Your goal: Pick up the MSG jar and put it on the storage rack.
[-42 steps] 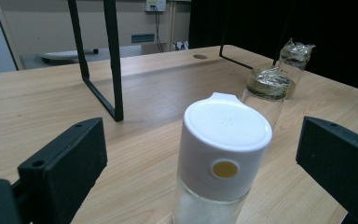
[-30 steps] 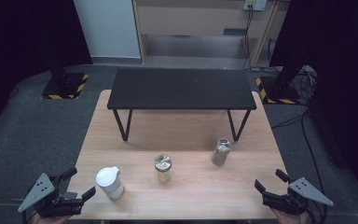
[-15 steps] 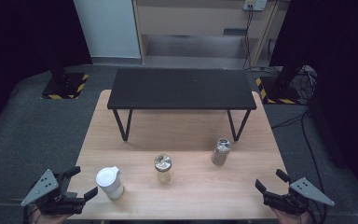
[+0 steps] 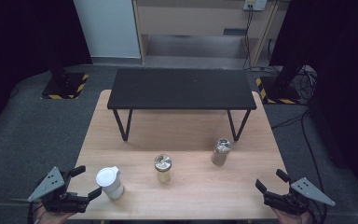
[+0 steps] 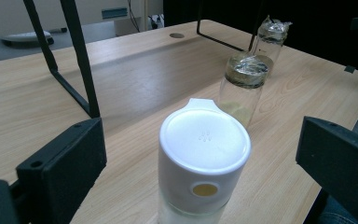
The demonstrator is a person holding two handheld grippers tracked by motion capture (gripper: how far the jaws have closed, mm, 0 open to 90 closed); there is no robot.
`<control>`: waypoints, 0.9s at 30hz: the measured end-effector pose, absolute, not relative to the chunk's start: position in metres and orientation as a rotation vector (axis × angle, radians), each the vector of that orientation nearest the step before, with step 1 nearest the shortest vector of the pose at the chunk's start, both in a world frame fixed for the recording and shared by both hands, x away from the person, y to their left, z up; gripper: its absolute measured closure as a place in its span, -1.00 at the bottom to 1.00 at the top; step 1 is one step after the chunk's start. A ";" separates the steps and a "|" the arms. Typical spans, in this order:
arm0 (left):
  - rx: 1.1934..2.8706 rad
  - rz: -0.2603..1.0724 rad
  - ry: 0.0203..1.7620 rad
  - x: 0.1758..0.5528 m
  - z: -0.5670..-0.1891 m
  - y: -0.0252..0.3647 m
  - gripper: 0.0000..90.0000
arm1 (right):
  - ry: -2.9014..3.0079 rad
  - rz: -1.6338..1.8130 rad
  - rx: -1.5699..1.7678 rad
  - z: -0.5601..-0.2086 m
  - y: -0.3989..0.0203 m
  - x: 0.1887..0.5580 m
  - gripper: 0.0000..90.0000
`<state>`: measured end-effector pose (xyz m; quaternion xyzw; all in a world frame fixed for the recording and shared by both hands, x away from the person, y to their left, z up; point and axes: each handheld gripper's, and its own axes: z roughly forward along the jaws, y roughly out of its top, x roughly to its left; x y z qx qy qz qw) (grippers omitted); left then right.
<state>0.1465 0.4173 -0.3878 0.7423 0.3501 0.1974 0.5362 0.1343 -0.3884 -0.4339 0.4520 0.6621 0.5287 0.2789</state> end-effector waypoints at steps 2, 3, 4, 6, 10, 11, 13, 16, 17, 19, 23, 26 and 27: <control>1.775 0.468 0.828 0.148 -0.387 0.416 -0.98 | 1.776 1.420 1.213 -0.434 -0.389 0.134 -0.81; 1.776 0.466 0.825 0.149 -0.387 0.416 -0.98 | 1.776 1.420 1.213 -0.434 -0.389 0.134 -0.81; 1.778 0.463 0.824 0.150 -0.387 0.416 -0.98 | 1.776 1.420 1.213 -0.434 -0.389 0.134 -0.81; 1.784 0.462 0.819 0.151 -0.387 0.414 -0.98 | 1.774 1.421 1.214 -0.434 -0.389 0.134 -0.81; 1.794 0.451 0.813 0.155 -0.387 0.413 -0.98 | 1.772 1.424 1.215 -0.434 -0.389 0.134 -0.81; 1.794 0.447 0.813 0.156 -0.388 0.413 -0.98 | 1.772 1.424 1.215 -0.434 -0.390 0.134 -0.81; 1.799 0.439 0.810 0.158 -0.388 0.412 -0.98 | 1.773 1.426 1.216 -0.434 -0.390 0.134 -0.81; 1.807 0.427 0.808 0.161 -0.390 0.410 -0.98 | 1.772 1.426 1.214 -0.434 -0.390 0.134 -0.81; 1.810 0.425 0.806 0.162 -0.390 0.409 -0.98 | 1.772 1.426 1.214 -0.434 -0.390 0.134 -0.81; 1.812 0.417 0.806 0.164 -0.392 0.408 -0.98 | 1.771 1.429 1.214 -0.435 -0.390 0.134 -0.81; 1.817 0.405 0.806 0.168 -0.395 0.407 -0.98 | 1.772 1.430 1.215 -0.435 -0.390 0.134 -0.81; 1.822 0.398 0.809 0.172 -0.397 0.406 -0.98 | 1.772 1.432 1.215 -0.435 -0.390 0.135 -0.80; 1.822 0.398 0.809 0.172 -0.398 0.405 -0.98 | 1.772 1.431 1.215 -0.435 -0.390 0.134 -0.80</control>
